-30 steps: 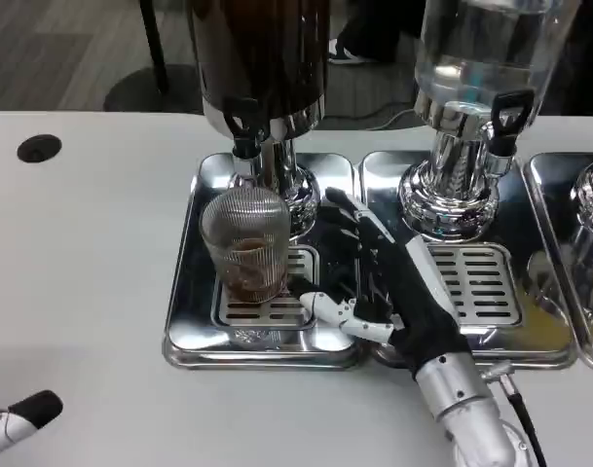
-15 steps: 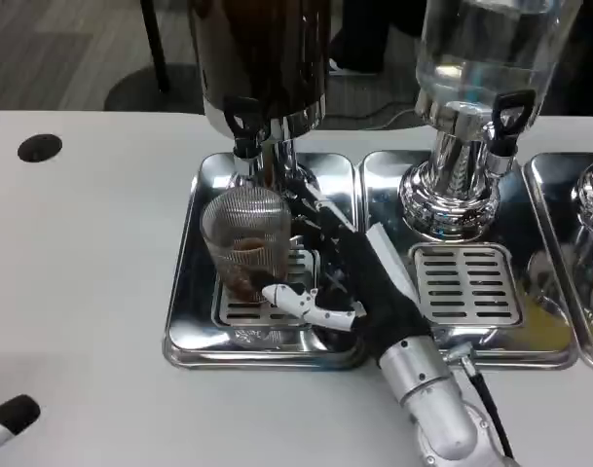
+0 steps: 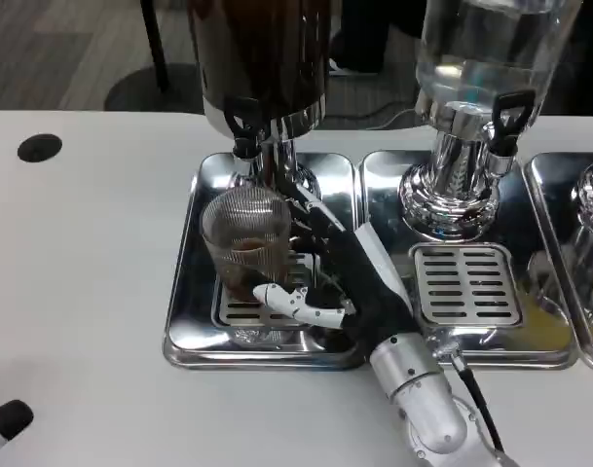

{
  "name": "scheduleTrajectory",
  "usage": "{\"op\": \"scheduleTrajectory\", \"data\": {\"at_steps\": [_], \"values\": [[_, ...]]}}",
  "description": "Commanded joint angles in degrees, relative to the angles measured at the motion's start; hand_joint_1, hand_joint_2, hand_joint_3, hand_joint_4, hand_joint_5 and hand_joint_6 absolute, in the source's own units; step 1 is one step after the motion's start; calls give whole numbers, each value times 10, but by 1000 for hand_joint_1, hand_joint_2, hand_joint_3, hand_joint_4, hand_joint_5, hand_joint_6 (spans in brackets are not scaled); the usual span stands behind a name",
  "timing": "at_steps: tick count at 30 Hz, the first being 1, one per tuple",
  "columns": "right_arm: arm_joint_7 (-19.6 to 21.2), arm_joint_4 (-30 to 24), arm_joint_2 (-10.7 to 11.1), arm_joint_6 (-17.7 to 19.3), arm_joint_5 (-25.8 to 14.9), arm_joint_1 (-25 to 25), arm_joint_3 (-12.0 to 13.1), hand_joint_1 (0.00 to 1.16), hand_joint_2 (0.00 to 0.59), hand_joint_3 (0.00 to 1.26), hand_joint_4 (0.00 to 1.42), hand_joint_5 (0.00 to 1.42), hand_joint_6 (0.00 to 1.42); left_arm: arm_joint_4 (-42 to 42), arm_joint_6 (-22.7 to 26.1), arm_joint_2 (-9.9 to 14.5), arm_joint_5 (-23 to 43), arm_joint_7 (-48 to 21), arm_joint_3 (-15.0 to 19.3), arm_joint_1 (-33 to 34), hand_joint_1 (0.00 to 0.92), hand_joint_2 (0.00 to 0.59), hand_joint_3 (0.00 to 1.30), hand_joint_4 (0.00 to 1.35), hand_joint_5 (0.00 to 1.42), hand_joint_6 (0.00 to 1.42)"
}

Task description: Grasp the cup under the faucet to collect the drink, then remove the cup.

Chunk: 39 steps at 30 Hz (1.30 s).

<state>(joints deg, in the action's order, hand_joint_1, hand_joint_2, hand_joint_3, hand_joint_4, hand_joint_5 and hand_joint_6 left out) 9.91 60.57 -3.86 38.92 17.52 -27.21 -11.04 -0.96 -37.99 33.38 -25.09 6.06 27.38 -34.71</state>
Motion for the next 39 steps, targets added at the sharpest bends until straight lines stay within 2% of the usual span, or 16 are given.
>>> {"op": "scheduleTrajectory", "data": {"at_steps": [1, 20, 39], "values": [[5, 12, -6, -5, -2, -20, 0, 891, 186, 91, 151, 209, 235, -4, -6, -1, 3, 4, 8, -3, 0, 7, 0, 0, 0, 0], [21, 34, -18, -18, -2, -40, 1, 882, 182, 81, 161, 220, 271, 6, -8, -3, 1, 0, 9, -4, 0, 7, 0, 0, 0, 0], [34, 41, -31, -27, 4, -44, -9, 865, 188, 53, 129, 198, 265, 0, -14, -2, 7, 2, 18, -8, 0, 7, 0, 0, 0, 0]]}}
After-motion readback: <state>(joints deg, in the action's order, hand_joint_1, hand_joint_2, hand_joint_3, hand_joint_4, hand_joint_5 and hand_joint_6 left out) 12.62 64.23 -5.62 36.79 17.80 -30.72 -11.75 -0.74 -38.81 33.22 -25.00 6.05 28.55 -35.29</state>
